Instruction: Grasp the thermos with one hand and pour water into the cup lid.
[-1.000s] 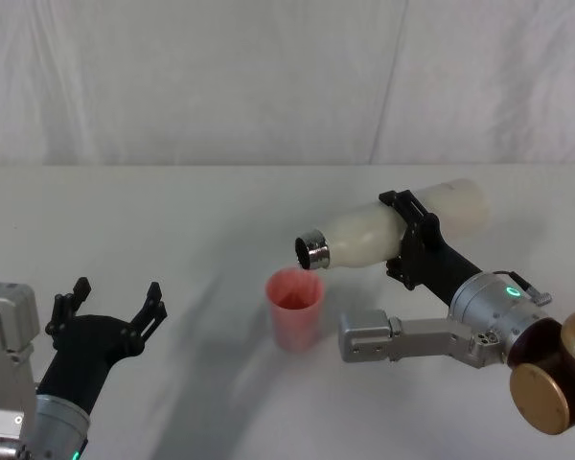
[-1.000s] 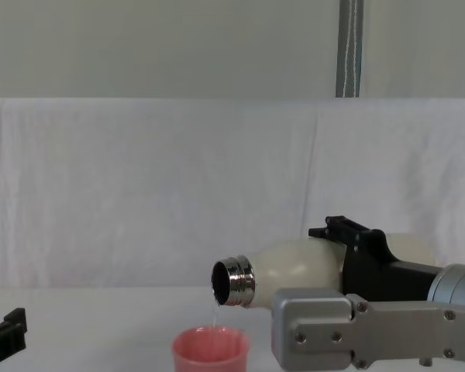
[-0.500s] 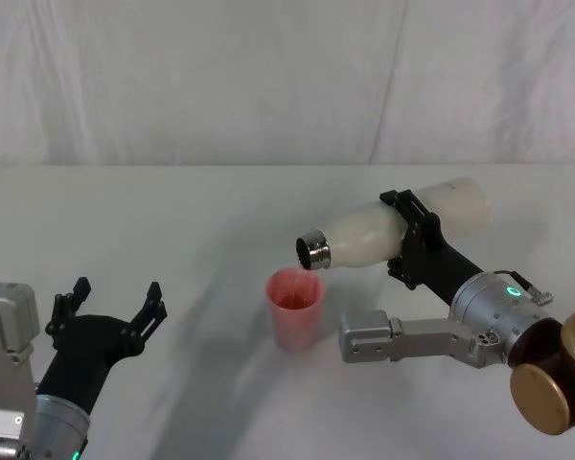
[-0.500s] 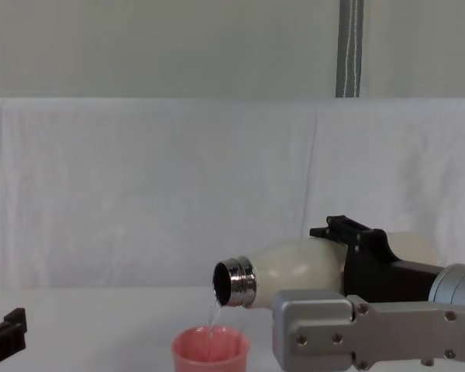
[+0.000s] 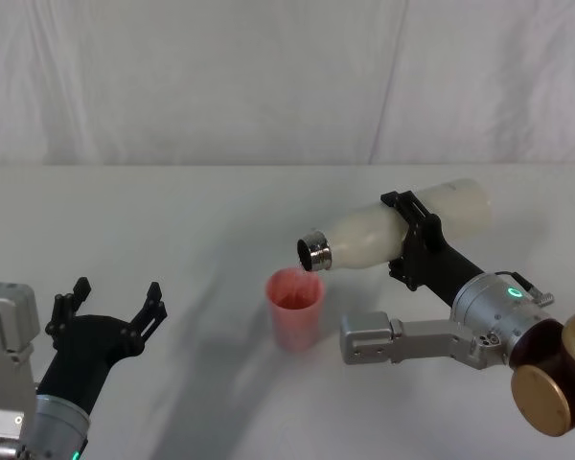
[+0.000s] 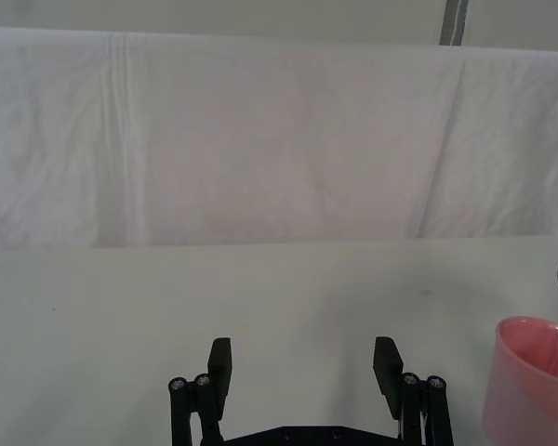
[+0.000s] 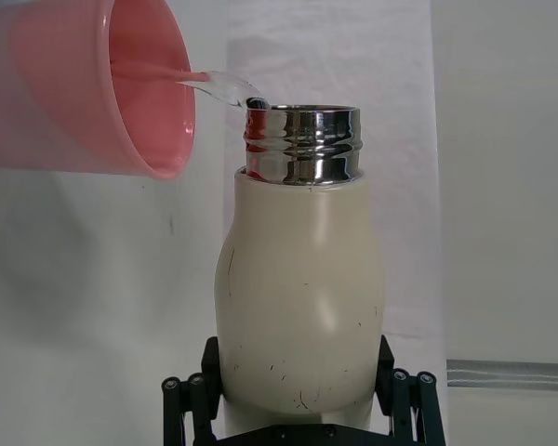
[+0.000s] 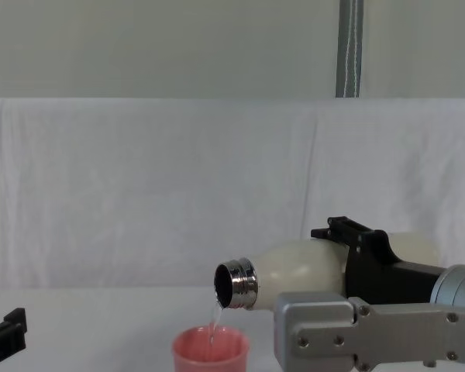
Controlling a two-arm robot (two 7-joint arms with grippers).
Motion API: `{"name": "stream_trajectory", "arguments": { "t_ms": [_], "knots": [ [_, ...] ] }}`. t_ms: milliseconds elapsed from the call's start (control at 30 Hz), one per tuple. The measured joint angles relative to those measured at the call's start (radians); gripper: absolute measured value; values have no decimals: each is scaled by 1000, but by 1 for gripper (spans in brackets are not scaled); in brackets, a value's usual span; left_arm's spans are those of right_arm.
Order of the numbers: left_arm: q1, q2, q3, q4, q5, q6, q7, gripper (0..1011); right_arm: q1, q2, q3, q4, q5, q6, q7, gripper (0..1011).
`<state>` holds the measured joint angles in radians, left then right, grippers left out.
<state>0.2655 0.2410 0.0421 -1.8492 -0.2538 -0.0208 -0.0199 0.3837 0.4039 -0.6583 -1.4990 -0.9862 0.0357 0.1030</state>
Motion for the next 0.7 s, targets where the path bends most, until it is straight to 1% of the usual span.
{"name": "stream_trajectory", "arguments": {
  "t_ms": [700],
  "knots": [
    [0, 0, 0, 0, 0, 0, 0, 1001, 1, 0, 2, 2, -1, 1, 2, 948]
  ]
}}
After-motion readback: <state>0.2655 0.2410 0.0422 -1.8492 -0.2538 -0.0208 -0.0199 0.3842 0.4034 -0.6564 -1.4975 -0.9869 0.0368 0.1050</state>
